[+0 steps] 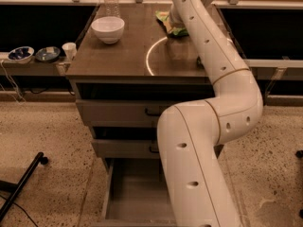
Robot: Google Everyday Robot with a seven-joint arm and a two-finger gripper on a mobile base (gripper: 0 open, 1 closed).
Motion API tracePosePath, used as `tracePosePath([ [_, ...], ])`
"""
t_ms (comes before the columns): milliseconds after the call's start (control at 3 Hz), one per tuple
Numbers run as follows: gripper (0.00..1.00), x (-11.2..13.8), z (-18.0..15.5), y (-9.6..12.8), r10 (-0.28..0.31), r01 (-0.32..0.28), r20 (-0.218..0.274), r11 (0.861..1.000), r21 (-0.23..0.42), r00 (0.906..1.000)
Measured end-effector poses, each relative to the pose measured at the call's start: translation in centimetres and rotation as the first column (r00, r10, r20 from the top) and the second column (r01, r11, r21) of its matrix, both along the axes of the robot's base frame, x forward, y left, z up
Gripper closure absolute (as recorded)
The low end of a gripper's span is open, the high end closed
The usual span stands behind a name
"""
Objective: Place green rice chip bag into bottom drawer
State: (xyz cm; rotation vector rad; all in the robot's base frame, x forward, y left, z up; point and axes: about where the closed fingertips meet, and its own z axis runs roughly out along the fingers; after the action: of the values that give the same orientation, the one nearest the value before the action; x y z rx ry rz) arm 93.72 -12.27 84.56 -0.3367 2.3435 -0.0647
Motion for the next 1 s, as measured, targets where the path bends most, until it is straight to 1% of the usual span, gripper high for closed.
tracePosePath([
  [333, 0.99, -0.23, 0.38, 0.05, 0.0, 0.0, 0.0, 1.0, 0.0, 1.0],
  [667, 1.0, -1.02, -0.04, 0.85, 0.032, -0.032, -0.041, 0.999, -0.015, 0.9987],
  [1000, 1.0, -1.08, 0.23, 0.87, 0.032, -0.032, -0.041, 0.999, -0.015, 0.9987],
])
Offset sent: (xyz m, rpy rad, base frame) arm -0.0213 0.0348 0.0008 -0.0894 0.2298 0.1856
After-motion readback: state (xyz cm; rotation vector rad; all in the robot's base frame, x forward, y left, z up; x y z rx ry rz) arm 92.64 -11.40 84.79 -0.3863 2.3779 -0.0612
